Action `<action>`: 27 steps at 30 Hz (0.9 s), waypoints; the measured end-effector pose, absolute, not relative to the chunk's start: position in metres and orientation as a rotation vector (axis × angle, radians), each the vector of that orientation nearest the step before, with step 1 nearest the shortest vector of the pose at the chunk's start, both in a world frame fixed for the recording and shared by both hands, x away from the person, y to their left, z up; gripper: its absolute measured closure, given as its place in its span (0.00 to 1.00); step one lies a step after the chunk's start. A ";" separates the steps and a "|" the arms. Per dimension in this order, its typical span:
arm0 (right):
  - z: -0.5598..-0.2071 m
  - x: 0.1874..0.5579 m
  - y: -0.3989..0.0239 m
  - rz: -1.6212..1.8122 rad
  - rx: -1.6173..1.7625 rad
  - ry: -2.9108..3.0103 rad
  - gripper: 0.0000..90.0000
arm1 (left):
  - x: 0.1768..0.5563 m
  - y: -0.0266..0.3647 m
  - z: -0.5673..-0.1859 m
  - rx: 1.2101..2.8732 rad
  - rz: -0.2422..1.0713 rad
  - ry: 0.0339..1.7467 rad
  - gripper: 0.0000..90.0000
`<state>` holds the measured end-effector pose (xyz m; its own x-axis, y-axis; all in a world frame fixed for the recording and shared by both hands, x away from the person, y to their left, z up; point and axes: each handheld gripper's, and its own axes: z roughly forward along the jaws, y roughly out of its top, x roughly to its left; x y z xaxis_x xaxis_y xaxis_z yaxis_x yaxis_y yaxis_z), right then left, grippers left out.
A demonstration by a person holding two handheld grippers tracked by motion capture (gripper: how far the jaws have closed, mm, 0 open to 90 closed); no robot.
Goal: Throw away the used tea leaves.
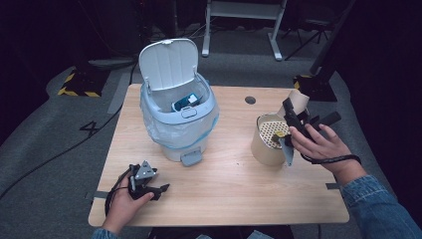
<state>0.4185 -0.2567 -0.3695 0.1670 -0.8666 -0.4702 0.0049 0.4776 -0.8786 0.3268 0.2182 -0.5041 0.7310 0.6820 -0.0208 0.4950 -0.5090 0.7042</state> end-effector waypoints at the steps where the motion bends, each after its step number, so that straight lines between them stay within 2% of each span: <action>1: -0.370 0.418 -0.257 -0.727 -0.859 1.259 0.35 | 0.327 0.218 -0.504 2.217 0.337 0.884 0.27; 11: -0.346 0.417 -0.263 -0.418 -0.642 1.500 0.34 | 0.327 0.218 -0.504 2.216 0.336 0.885 0.27; 21: -0.308 0.426 -0.290 0.174 -0.120 1.840 0.34 | 0.327 0.218 -0.504 2.214 0.332 0.887 0.27; 27: -0.302 0.428 -0.303 0.540 0.247 2.010 0.34 | 0.327 0.218 -0.504 2.215 0.331 0.886 0.27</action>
